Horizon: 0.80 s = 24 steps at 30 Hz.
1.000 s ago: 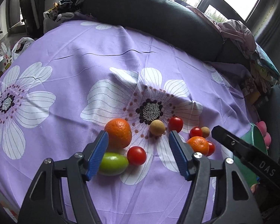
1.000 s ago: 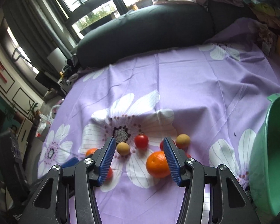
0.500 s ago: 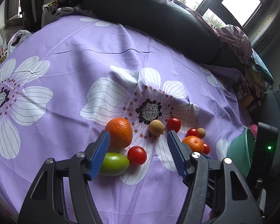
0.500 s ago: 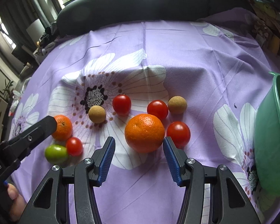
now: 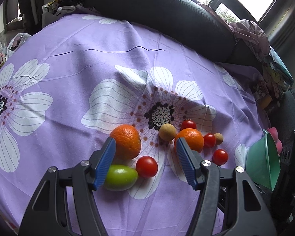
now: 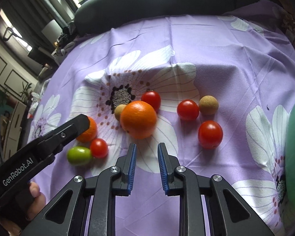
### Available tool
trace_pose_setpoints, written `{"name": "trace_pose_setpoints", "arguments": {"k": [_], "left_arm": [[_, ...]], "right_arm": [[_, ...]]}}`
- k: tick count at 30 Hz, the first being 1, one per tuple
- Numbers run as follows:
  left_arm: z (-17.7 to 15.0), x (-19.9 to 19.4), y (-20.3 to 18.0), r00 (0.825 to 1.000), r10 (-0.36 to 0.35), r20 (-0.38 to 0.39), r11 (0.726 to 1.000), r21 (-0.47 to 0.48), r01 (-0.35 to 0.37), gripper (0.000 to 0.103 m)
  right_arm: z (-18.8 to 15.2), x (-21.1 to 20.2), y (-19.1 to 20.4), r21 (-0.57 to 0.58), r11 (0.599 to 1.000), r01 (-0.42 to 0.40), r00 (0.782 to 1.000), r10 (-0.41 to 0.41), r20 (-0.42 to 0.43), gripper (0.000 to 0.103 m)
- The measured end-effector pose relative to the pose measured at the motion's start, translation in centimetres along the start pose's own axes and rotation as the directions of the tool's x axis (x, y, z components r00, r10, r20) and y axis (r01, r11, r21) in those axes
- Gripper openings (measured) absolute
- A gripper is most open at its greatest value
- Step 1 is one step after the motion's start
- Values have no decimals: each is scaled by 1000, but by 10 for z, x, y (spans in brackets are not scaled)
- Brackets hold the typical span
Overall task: Organize fruits
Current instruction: 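Close the right gripper on the large orange and lift it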
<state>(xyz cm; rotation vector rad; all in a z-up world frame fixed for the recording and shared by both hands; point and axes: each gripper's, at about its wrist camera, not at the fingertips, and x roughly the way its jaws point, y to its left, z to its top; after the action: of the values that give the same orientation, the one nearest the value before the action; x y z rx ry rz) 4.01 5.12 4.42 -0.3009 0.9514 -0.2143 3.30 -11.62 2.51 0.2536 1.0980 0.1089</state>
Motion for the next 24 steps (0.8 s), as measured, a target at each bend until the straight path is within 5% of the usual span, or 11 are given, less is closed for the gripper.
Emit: {"name": "trace_pose_setpoints", "arguments": {"k": [5,10,19,24], "left_arm": [[0,-1,-1,1000,1,11,1000,-8,-1,63],[-1,-3,-3,1000,5,20,1000,-13,-5,62],[3,-12,18,999,29,39,994,-109,-24,64],[4,-9,20,999,34,21,993,-111,-31,64]], "right_arm": [[3,-16,-9,47,998,-42,997,39,67,26],[7,-19,-16,90,993,-74,990,62,123,63],[21,15,4,88,983,-163,983,154,100,63],[23,31,12,96,985,-142,989,136,65,59]]}}
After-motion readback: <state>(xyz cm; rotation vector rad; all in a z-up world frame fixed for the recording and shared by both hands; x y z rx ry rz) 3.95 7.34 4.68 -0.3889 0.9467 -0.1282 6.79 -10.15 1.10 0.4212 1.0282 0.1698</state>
